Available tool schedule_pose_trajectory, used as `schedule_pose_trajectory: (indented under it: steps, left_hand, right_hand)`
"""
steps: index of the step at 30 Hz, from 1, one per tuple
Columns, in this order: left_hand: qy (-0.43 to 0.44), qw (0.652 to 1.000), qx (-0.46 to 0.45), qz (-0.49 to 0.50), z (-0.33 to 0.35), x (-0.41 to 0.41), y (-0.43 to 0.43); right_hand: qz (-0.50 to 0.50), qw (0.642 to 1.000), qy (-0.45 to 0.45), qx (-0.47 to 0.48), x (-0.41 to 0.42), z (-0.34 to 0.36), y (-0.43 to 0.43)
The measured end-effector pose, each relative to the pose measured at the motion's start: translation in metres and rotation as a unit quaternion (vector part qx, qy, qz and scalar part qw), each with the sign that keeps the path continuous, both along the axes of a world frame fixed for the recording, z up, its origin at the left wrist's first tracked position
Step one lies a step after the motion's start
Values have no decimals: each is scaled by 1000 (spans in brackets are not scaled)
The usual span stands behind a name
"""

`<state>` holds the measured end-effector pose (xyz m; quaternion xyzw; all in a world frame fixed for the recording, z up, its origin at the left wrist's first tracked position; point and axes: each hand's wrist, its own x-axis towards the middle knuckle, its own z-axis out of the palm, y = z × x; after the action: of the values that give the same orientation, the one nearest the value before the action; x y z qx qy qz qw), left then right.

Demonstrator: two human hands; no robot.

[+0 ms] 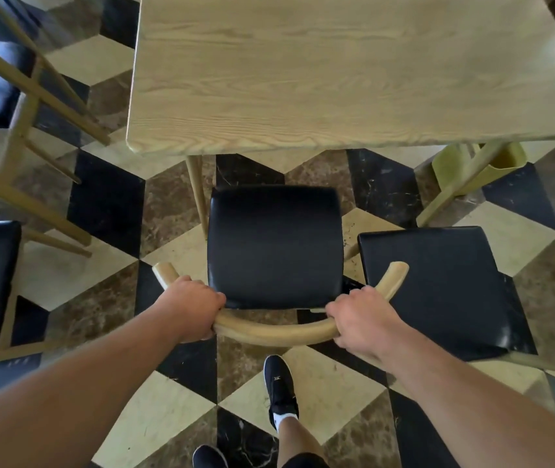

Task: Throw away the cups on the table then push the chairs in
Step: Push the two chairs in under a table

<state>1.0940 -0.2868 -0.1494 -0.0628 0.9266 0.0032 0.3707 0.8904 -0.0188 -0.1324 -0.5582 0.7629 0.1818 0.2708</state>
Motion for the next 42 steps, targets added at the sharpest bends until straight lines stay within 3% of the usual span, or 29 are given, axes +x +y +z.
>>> schedule_pose_trajectory:
  steps: [23,32,42]
  left_hand:
    - [-47,998,-31,18,-6,-167,-134]
    - [-55,998,-11,-13,-18,-169,-146]
    - [-78,997,22,-13,-17,-171,-150]
  right_hand:
    - [22,1000,4,0,-173,-20,-148]
    - [67,994,-76,32,-190,-20,-154]
    - [72,993,-67,72,-189,-7,-162]
